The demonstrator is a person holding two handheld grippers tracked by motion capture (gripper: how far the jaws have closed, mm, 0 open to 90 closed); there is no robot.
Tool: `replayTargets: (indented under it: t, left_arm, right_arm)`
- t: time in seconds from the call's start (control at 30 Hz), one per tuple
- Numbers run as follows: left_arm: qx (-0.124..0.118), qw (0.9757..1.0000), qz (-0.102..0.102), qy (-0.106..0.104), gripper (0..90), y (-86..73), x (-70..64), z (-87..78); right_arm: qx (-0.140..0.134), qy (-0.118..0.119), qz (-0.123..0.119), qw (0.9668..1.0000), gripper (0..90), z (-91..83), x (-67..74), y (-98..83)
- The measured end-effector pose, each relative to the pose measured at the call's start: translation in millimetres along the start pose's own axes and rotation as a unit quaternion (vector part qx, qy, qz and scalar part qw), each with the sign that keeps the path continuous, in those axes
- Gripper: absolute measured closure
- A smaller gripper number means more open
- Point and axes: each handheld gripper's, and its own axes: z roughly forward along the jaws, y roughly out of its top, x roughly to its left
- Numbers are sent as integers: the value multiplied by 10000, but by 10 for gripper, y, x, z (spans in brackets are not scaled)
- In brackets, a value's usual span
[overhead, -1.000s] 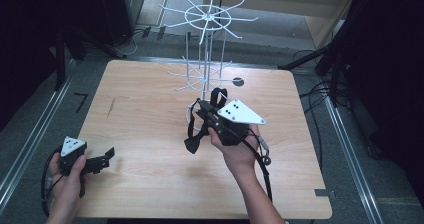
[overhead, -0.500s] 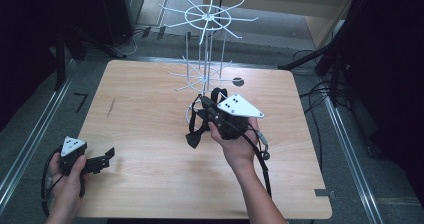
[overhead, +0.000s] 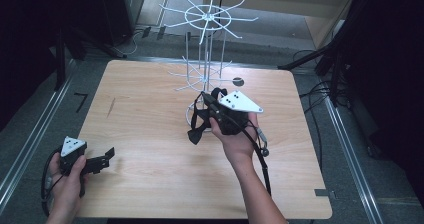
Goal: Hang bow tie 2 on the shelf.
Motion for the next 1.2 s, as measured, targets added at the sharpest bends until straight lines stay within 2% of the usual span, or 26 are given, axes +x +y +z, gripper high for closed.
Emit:
replayTargets:
  t: [0.57, 0.67, 0.73, 1.0, 1.2]
  left_arm:
    - [-7, 10000, -4, -18, 0, -2, -1, -5]
    - [-44, 10000, 4, -9, 0, -3, -4, -9]
    - [-151, 9999, 7, 36, 0, -4, -9, -18]
    - [-227, 9996, 95, -135, 0, -2, -32, -15]
    - [-247, 9994, 133, -188, 0, -4, -46, -12]
  right_arm:
    - [92, -203, 110, 9997, 900, 135, -43, -85]
    - [96, -219, 137, 9996, 900, 144, -48, -115]
    - [81, -229, 142, 9996, 900, 146, -55, -131]
    - [65, -280, 194, 9994, 891, 152, -72, -193]
    - [138, -241, 229, 9994, 822, 176, -85, -277]
